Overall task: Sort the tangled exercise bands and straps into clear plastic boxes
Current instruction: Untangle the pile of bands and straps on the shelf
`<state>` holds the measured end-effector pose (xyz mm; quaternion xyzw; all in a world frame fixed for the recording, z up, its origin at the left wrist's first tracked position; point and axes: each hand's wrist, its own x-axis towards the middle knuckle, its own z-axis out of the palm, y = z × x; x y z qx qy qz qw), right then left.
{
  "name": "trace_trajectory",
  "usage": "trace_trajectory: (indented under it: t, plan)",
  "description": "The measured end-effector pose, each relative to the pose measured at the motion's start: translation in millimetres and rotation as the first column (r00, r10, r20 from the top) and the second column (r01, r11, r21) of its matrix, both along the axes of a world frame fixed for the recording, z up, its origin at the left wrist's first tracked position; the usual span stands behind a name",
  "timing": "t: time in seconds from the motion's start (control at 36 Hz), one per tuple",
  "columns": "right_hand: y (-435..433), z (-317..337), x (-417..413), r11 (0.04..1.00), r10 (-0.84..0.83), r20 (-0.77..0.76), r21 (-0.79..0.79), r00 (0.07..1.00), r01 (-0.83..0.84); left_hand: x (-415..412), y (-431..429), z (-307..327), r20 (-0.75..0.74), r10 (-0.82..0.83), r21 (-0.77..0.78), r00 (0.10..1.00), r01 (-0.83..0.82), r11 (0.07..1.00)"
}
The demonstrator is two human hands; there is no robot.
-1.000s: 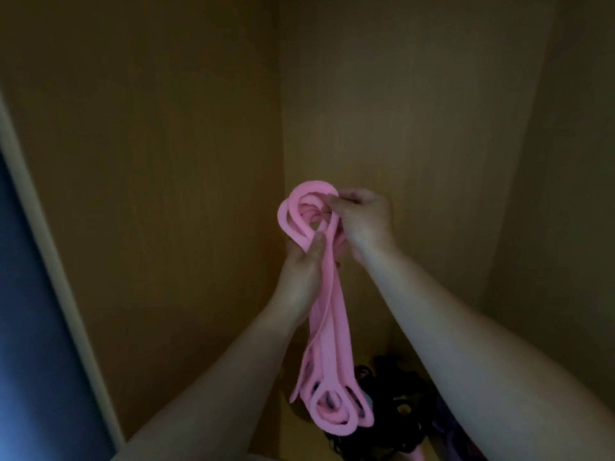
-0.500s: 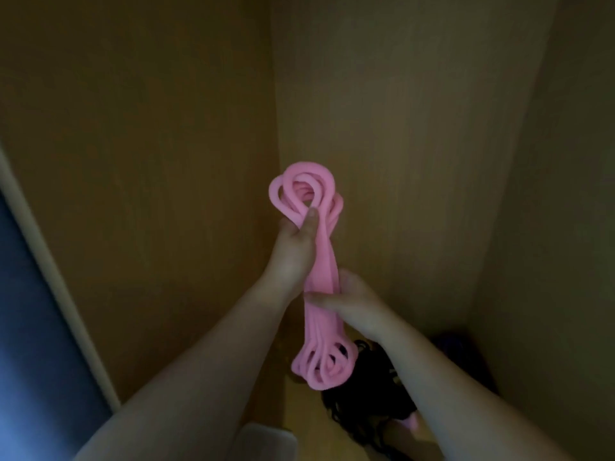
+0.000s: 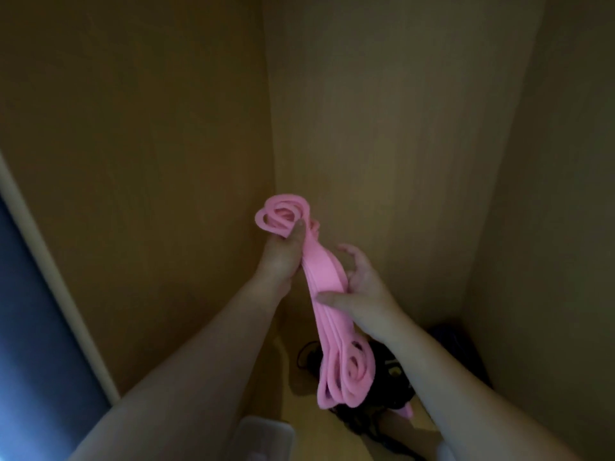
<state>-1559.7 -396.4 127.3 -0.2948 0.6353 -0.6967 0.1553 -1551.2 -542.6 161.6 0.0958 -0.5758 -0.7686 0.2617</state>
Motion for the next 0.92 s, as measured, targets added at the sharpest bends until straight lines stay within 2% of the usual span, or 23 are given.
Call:
trace_trajectory:
  t: [0.08, 0.17, 0.25, 0.33, 0.42, 0.47, 0.53, 0.67, 0.78, 0.92]
  plan:
    - [3, 8, -5, 1.0, -0.016, -0.09, 0.012, 0.996, 0.017, 4, 3, -5, 0.093, -0.075, 0.091, 0.993, 0.066, 0.994]
    - [5, 14, -15, 0.997, -0.035, -0.141, 0.065, 0.989, 0.045, 9, 4, -13, 0.232, -0.136, 0.035, 0.963, 0.131, 0.991]
    - [8, 22, -23, 0.995, -0.058, -0.145, 0.073, 0.988, 0.07, 17, 2, -21, 0.407, -0.172, -0.002, 0.897, 0.189, 0.982]
    - [13, 31, -28, 0.994, -0.065, -0.107, 0.078, 0.992, 0.073, 27, 3, -25, 0.502, -0.106, -0.153, 0.858, 0.209, 0.966]
    - [18, 35, -31, 0.993, -0.073, -0.094, 0.089, 0.993, 0.081, 30, -3, -33, 0.321, 0.034, -0.324, 0.946, 0.076, 0.943]
    - [19, 36, -30, 0.992, -0.083, -0.11, 0.086, 0.99, 0.093, 35, -4, -36, 0.251, -0.077, -0.436, 0.965, 0.184, 0.881]
    - [18, 36, -27, 0.994, -0.074, -0.115, 0.071, 0.991, 0.082, 39, 0, -37, 0.248, -0.221, -0.504, 0.943, 0.32, 0.802]
    - [12, 43, -18, 0.998, -0.04, -0.107, 0.036, 0.993, 0.044, 27, 6, -41, 0.171, -0.42, -0.412, 0.891, 0.452, 0.791]
    - [8, 46, -14, 0.999, -0.011, -0.09, 0.032, 0.996, 0.014, 28, 7, -43, 0.109, -0.388, -0.418, 0.915, 0.396, 0.818]
    - [-7, 35, -15, 0.999, -0.01, -0.057, 0.036, 0.998, 0.012, 30, 4, -57, 0.069, -0.365, -0.337, 0.928, 0.366, 0.867]
